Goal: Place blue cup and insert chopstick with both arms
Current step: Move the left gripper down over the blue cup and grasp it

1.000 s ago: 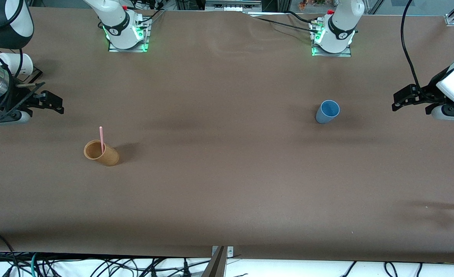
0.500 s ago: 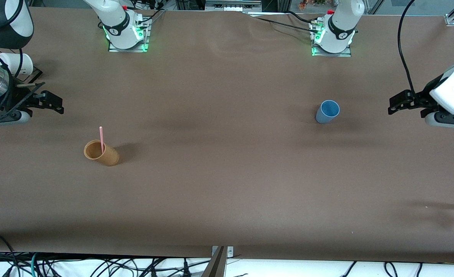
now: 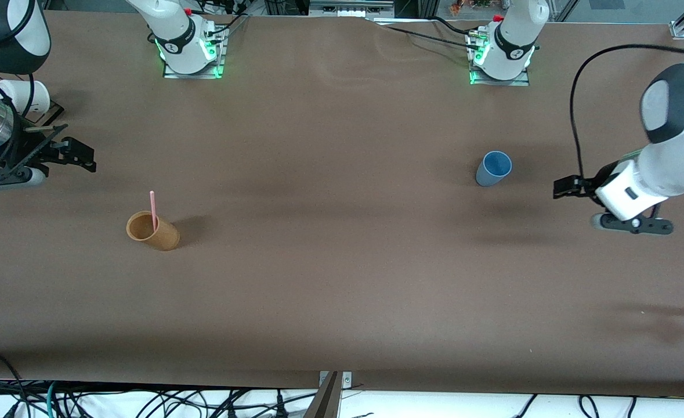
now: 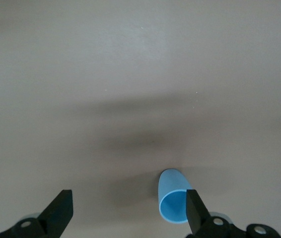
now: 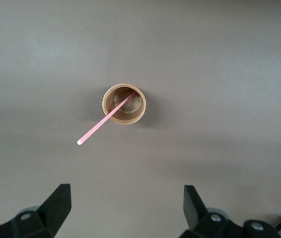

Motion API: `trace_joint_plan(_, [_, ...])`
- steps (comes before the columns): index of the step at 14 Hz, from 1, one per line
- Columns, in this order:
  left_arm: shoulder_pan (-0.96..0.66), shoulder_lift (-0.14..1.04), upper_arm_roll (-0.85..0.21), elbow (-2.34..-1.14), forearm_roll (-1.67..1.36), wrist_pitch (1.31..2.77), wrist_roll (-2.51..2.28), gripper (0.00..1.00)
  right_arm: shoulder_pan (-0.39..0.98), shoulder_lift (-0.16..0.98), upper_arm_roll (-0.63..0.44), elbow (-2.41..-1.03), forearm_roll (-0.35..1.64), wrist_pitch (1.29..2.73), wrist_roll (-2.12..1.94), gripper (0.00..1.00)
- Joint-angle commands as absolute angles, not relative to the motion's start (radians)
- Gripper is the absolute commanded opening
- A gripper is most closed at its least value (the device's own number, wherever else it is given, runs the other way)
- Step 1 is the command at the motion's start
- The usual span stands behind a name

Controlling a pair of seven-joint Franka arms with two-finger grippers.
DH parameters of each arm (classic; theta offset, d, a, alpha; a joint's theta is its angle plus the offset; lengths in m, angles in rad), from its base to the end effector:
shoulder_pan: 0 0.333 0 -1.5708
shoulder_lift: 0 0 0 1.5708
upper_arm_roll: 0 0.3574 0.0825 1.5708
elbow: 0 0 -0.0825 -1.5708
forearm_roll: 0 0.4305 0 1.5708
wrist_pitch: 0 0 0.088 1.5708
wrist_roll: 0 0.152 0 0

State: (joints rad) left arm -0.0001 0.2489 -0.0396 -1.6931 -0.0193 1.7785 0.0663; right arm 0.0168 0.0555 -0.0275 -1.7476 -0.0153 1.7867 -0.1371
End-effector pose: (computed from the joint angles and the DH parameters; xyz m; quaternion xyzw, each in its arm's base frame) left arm 0.6606 -0.0271 0.4157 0.9953 -0.0498 -0.0814 0.0152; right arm 0.6256 -0.0084 0.5131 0.9978 0.0649 -0.0088 0.0076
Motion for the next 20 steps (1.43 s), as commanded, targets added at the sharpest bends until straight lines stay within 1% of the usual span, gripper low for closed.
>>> trace_joint_plan(1, [-0.015,0.190,-0.037,-1.837,-0.014,1.873,0.070,1.00,0.018,0.061,-0.028,-1.726,-0.003,1.778,-0.141,1.00])
trace_joint_plan(3, [-0.017,0.161,-0.037,-1.946,-0.014,1.960,0.072,1.00,0.018,0.063,-0.028,-1.726,-0.006,1.778,-0.143,1.00])
trace_joint_plan(5, [-0.024,0.105,-0.035,-2.073,-0.012,2.061,0.074,1.00,0.018,0.063,-0.028,-1.726,-0.008,1.779,-0.141,1.00])
trace_joint_plan(8, [-0.041,0.048,-0.035,-2.224,0.018,2.178,0.074,1.00,0.018,0.063,-0.029,-1.726,-0.009,1.781,-0.143,1.00])
trace_joint_plan(15, [-0.061,-0.018,-0.028,-2.420,0.018,2.339,0.075,1.00,0.018,0.063,-0.028,-1.726,-0.006,1.778,-0.143,1.00])
trace_joint_plan(20, [-0.063,-0.035,-0.025,-2.542,0.018,2.463,0.074,1.00,0.018,0.063,-0.028,-1.726,-0.003,1.779,-0.141,1.00])
